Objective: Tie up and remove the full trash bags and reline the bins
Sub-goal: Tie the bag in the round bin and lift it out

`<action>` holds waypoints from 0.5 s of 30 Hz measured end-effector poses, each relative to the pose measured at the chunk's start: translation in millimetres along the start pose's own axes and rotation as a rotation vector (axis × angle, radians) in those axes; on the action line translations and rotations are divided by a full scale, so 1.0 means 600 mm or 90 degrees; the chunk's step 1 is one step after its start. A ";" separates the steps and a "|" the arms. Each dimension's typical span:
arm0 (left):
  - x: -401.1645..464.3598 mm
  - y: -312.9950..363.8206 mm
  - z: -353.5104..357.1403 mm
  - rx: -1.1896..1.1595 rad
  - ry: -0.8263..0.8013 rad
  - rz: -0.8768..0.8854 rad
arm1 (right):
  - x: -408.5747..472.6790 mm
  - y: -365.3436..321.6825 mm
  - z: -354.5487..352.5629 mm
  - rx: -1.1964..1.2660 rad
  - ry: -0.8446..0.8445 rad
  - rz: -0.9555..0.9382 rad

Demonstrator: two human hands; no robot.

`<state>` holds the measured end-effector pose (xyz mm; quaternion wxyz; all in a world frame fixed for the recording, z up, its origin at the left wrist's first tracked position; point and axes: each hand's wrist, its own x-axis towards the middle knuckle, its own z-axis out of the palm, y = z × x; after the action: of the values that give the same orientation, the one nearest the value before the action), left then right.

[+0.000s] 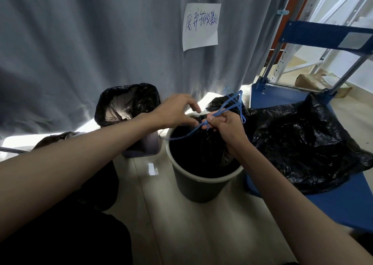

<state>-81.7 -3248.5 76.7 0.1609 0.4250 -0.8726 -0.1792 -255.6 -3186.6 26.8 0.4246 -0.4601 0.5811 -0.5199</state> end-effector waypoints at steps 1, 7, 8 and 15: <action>-0.002 0.009 0.005 -0.041 -0.010 0.019 | -0.001 -0.001 0.001 -0.011 0.001 -0.004; -0.004 0.024 0.035 -0.191 -0.030 -0.072 | -0.012 -0.013 0.007 -0.078 -0.006 -0.052; -0.004 0.024 0.036 -0.195 -0.031 -0.082 | -0.013 -0.015 0.008 -0.098 -0.004 -0.061; -0.007 0.030 0.029 -0.178 -0.037 -0.125 | -0.023 -0.030 0.015 -0.212 0.010 -0.150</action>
<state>-99.0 -3231.8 68.9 0.1748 0.4767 -0.7976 -0.3256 -242.4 -3175.8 44.0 0.2744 -0.5848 0.6046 -0.4660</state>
